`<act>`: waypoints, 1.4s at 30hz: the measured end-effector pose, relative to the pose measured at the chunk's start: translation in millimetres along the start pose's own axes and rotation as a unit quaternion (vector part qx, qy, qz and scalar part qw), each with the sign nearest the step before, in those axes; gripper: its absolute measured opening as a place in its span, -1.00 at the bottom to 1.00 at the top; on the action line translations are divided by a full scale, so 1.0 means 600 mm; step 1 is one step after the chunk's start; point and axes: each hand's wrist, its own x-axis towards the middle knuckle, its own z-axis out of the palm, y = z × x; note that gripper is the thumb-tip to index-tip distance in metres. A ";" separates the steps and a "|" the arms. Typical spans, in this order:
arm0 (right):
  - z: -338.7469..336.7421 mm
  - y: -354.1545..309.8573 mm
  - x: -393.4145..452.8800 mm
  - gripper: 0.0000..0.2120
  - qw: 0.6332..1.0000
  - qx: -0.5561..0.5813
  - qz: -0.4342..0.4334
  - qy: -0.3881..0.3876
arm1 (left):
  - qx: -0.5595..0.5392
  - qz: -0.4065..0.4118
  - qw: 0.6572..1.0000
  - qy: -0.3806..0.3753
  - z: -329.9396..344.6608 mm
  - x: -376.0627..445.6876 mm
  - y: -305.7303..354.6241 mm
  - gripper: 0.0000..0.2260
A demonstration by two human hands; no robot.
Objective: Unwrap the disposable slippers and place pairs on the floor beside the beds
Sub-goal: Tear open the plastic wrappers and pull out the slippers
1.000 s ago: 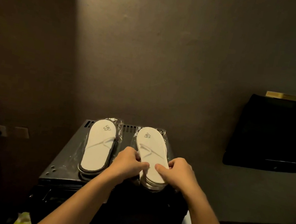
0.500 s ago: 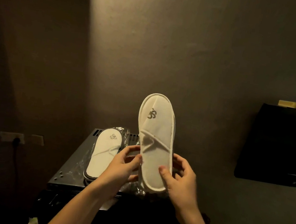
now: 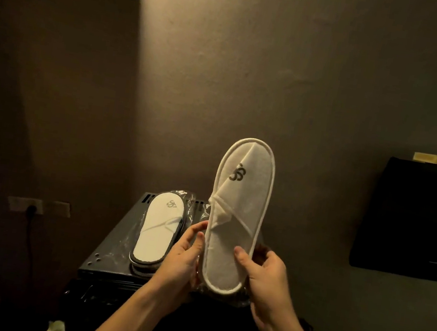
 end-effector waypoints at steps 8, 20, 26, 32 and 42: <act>-0.004 0.014 -0.003 -0.75 0.998 -0.003 -0.059 0.009 | 0.102 0.128 0.985 0.055 0.023 -0.005 -0.034 -0.62; -0.069 0.007 0.034 -0.82 0.983 -0.021 -0.139 0.115 | 0.053 0.107 0.986 0.114 -0.037 0.008 0.030 -0.70; -0.045 0.009 0.010 -0.85 0.987 -0.061 -0.136 0.057 | 0.067 0.094 0.990 0.084 -0.022 -0.006 0.022 -0.66; -0.033 0.000 -0.022 -0.79 0.984 -0.083 -0.146 0.051 | 0.035 0.081 0.994 0.062 -0.012 -0.030 0.020 -0.77; 0.031 0.029 -0.076 -0.71 0.971 -0.126 -0.194 0.063 | 0.098 0.138 0.985 0.037 -0.014 -0.052 0.009 -0.52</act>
